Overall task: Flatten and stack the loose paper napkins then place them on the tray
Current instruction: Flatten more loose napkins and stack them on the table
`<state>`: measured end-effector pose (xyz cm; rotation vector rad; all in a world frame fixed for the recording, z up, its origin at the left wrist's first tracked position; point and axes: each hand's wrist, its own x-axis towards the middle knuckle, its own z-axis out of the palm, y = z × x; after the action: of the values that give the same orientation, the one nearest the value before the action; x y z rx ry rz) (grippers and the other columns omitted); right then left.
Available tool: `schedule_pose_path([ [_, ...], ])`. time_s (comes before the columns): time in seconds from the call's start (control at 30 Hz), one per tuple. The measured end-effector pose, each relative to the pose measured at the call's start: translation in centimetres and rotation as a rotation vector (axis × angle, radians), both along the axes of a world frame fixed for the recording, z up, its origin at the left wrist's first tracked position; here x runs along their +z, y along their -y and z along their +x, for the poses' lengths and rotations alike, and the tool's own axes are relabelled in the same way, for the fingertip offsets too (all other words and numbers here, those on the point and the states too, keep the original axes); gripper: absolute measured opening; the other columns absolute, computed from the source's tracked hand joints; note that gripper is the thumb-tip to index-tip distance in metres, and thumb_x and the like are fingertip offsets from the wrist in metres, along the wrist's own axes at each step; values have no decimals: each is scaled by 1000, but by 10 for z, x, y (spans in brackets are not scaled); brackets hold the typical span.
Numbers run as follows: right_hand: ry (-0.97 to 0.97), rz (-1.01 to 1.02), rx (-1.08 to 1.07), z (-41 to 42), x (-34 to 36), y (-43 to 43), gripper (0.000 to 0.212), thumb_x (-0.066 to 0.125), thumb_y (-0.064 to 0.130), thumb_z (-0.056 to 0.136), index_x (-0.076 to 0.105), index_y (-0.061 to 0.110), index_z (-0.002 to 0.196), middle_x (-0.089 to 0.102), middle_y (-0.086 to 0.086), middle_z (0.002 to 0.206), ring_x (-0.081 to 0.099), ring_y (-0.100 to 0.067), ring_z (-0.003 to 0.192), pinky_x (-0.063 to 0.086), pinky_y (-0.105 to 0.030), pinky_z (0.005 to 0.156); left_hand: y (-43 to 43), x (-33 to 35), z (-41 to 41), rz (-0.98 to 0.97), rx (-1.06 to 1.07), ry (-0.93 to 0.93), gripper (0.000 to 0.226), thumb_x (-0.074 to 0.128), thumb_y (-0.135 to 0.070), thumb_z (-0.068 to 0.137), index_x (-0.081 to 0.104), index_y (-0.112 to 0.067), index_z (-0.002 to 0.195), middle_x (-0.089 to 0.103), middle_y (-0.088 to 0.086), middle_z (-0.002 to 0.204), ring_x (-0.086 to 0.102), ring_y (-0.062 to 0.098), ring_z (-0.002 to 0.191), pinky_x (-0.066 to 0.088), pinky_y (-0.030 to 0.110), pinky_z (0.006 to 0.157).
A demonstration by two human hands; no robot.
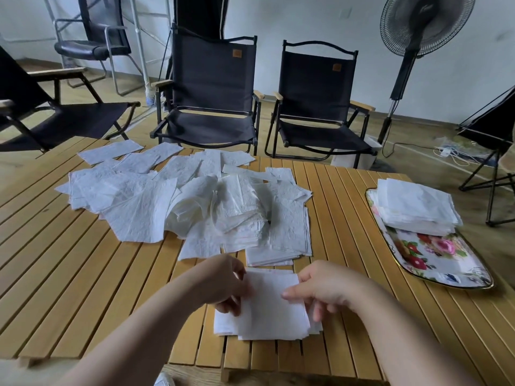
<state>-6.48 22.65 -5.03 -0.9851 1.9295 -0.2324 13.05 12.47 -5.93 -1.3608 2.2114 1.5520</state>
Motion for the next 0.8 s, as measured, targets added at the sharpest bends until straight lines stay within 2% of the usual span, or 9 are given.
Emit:
schedule_pose_path([
  [0.07,-152,-34,-30,-2,-5,5,38,69,50,89,66,12,85,70,1,65,56,-11,45,34,-20,44,2,0,-1,-14,-3,18,21,64,-25,97,63,-12,113,76,6,78,69,13,56,53,21,53],
  [0.13,-329,-223,-179,-7,-14,11,39,67,53,89,66,14,85,69,1,71,56,-13,54,39,-23,52,5,1,0,-21,-15,61,26,62,-35,97,65,-11,105,77,3,77,68,12,55,52,21,51],
  [0.23,-463,-528,-274,-11,-21,20,14,68,36,93,65,23,99,66,9,95,58,-7,81,44,-22,62,15,1,4,-129,1,132,36,54,-43,99,68,-10,96,77,1,79,61,11,51,43,19,46],
  [0.27,-460,-583,-259,-10,-24,24,16,67,30,94,65,24,109,65,11,106,59,-7,92,44,-20,68,18,0,6,-191,24,145,35,53,-42,100,68,-11,95,77,1,81,59,10,50,41,19,46],
  [0.37,-424,-609,-195,-8,-39,36,41,67,28,95,56,26,135,59,7,136,55,-15,122,47,-25,88,26,-4,9,-322,80,132,29,52,-39,100,66,-15,92,75,-1,77,58,8,49,40,21,49],
  [0.43,-423,-546,-145,-6,-49,42,54,68,36,93,51,26,143,53,6,145,50,-19,130,47,-33,101,29,-6,9,-345,102,104,27,53,-39,100,66,-17,90,74,-3,73,59,7,49,41,21,50],
  [0.57,-614,-488,-140,-6,-58,53,48,63,54,90,59,32,132,52,11,133,46,-18,124,39,-40,103,28,-8,9,-361,112,97,25,54,-38,98,66,-19,89,74,-4,72,62,8,54,45,21,52],
  [0.7,-630,-570,-193,-7,-61,56,20,59,40,97,70,26,107,60,7,112,53,-21,107,47,-38,90,29,-9,12,-375,122,90,26,54,-39,97,68,-19,87,74,-4,72,63,9,56,46,22,53],
  [0.8,-617,-649,-216,-13,-61,53,19,59,32,99,75,22,99,67,5,98,60,-21,92,51,-42,88,32,-10,13,-385,126,89,25,55,-40,97,67,-22,87,74,-5,71,65,9,59,50,25,57],
])
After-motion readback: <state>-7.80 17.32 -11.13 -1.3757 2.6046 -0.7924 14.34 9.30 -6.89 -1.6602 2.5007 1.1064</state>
